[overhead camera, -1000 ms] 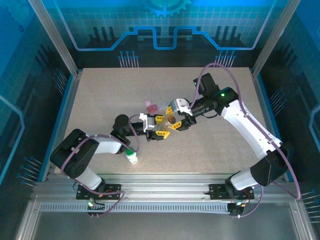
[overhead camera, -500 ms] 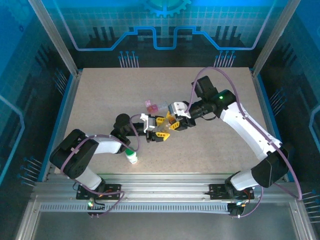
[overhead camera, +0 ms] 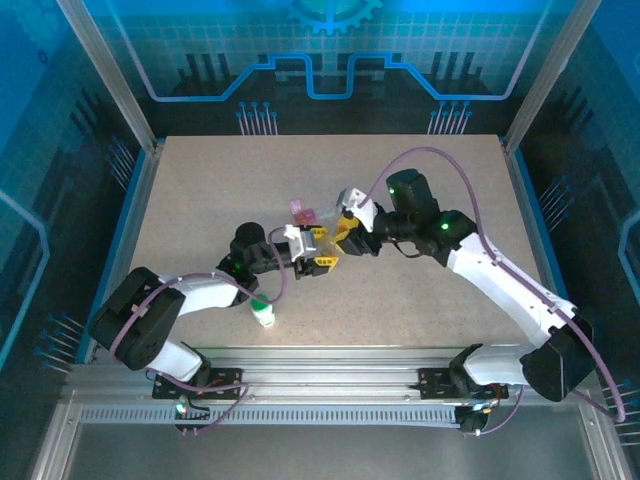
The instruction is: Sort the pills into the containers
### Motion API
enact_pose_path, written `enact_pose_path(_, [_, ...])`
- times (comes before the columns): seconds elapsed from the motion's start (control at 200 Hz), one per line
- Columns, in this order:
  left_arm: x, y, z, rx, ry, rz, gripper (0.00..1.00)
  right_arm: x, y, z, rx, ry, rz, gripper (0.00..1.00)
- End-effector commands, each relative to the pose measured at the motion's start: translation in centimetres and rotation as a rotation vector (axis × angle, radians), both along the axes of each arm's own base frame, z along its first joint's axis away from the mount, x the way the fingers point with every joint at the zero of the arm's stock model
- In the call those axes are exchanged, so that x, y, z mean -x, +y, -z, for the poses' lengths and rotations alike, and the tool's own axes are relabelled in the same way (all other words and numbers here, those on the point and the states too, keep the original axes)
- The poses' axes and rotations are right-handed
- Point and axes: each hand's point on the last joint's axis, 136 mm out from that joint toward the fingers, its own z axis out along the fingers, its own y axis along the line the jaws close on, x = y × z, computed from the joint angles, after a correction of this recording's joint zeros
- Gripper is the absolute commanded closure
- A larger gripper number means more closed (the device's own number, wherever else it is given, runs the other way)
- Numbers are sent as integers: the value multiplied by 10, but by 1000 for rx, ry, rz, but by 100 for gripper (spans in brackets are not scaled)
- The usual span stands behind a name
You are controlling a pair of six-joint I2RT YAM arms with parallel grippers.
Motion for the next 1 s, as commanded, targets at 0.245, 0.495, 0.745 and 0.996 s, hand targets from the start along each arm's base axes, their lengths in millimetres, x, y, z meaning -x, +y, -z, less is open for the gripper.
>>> enact_pose_path(0.245, [5,-26,-74,94,-381,-131,100,-50,-29,19,-405,342,830,80])
enact_pose_path(0.495, [11,-29,-53,57,-392,-176,100,-61,-37,8,-504,361,935,60])
enact_pose_path(0.745, [12,-30,-36,28,-375,-163,100,-63,-39,-7,-507,342,925,40])
enact_pose_path(0.996, [13,-29,-27,20,-362,-165,100,-65,-45,-18,-491,335,899,31])
